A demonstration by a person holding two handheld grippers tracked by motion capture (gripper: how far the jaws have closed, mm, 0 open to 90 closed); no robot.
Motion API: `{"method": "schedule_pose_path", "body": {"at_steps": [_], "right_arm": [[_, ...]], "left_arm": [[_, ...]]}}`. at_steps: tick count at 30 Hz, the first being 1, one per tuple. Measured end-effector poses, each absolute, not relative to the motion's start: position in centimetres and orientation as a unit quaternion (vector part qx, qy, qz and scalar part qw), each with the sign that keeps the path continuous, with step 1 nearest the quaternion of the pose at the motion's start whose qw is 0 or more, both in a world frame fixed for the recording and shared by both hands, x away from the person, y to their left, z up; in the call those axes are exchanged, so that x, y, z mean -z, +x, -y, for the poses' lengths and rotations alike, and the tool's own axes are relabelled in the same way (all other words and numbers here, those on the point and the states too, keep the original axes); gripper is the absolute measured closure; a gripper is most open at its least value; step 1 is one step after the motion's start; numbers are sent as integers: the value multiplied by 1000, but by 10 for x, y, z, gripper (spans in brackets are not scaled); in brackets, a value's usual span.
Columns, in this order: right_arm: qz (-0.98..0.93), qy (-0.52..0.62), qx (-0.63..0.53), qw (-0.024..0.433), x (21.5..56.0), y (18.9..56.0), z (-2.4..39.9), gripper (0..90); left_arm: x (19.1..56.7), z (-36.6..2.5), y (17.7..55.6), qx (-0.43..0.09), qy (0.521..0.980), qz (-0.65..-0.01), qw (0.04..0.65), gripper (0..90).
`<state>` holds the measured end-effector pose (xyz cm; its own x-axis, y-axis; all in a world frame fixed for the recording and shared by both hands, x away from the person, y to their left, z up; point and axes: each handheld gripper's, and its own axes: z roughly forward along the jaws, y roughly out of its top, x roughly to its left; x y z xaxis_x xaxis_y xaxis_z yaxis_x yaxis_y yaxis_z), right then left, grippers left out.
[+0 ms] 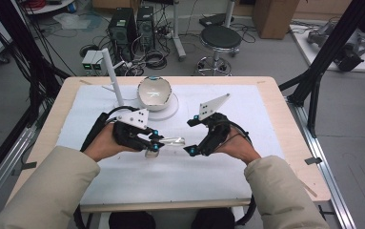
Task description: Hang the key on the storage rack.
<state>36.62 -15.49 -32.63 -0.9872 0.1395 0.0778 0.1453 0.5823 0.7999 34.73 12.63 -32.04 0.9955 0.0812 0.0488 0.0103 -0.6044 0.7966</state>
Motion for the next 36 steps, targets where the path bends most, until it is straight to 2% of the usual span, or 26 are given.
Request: {"method": "schedule_pose_path", "body": {"at_steps": [6, 12, 21, 27, 36], "right_arm": [[871, -108, 480, -16, 326, 365, 176, 4], [835, -139, 528, -60, 332, 355, 208, 4], [786, -196, 575, -114, 352, 342, 253, 4], [762, -227, 590, -142, 366, 332, 276, 5], [724, -255, 614, -186, 388, 317, 299, 5]], "left_arm": [[316, -140, 352, -48, 884, -53, 462, 741], [316, -168, 359, -60, 864, -98, 490, 742], [312, -216, 375, -82, 822, -177, 536, 742], [311, -234, 384, -101, 818, -205, 528, 742], [314, -262, 401, -91, 782, -260, 559, 742]]}}
